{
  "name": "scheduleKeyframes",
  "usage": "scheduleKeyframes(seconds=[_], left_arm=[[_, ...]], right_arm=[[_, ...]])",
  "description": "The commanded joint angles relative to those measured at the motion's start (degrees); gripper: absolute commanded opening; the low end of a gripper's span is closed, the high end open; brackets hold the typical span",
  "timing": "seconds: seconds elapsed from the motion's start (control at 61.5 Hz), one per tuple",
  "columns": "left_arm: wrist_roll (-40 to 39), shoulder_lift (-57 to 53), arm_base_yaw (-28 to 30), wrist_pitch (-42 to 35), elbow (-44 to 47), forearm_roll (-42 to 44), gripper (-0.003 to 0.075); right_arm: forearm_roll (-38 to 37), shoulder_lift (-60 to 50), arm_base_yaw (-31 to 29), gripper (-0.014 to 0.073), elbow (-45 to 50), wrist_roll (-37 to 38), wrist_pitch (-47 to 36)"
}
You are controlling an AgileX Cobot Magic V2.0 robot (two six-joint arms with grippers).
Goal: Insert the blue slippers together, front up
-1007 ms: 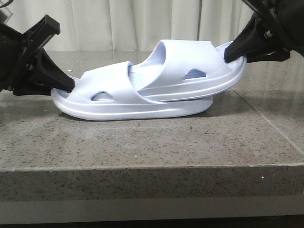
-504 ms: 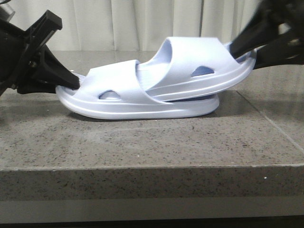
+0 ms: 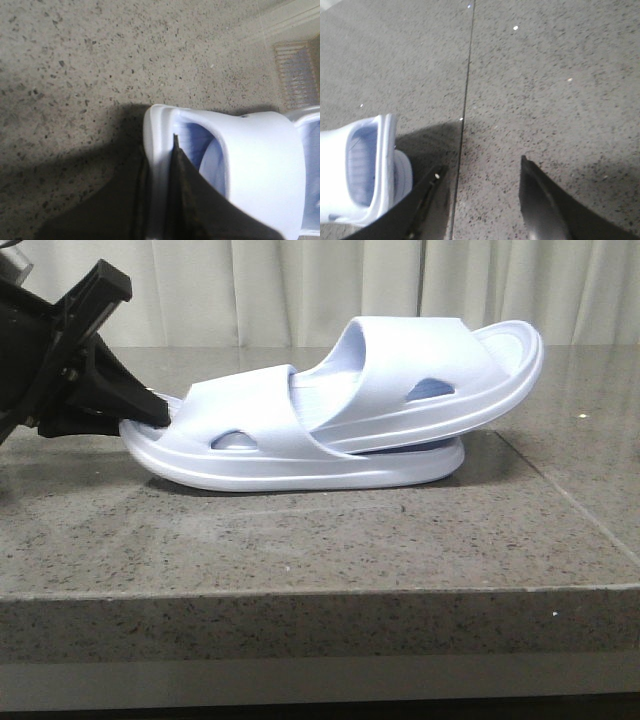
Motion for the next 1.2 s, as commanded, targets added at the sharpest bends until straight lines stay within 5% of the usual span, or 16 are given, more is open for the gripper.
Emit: scheduleKeyframes(seconds=[0.0,0.26,0.455,0.569,0.845,1.04,1.186], left_arm=[[0.57,-1.76,-0.58,2.07,-1.56,-2.20,0.0050],[0.97,-1.87,-0.58,1.72,-2.19,0.87,0.0415],[-2.07,-5.58,-0.58,-1.28,-3.89,9.09,0.0424],[-12.43,-10.44,-0.34,-4.36,-5.27,25.65,0.0424],[-44.72,-22.45,1.40,3.30,-10.51,72.41,0.0423],[-59.09,-30.88,1.40,9.32,-10.39,92.23,0.0423],[-62.62,-37.27,1.40,13.29,-10.39,99.09,0.0421]], right_arm=[[2.10,-1.46,-0.51,0.0364,-1.41,-1.40,1.25],[2.10,-1.51,-0.51,0.0364,-1.41,-1.42,1.52],[1.17,-2.97,0.24,0.0364,-1.52,-1.42,2.41],[-2.49,-4.72,3.61,0.0364,-2.46,0.47,3.24],[-32.01,-11.00,15.65,0.0259,-8.02,22.25,4.84],[-47.33,-18.24,18.66,0.0259,-8.49,34.22,8.38],[-48.58,-23.67,18.66,0.0259,-8.49,35.21,11.45]])
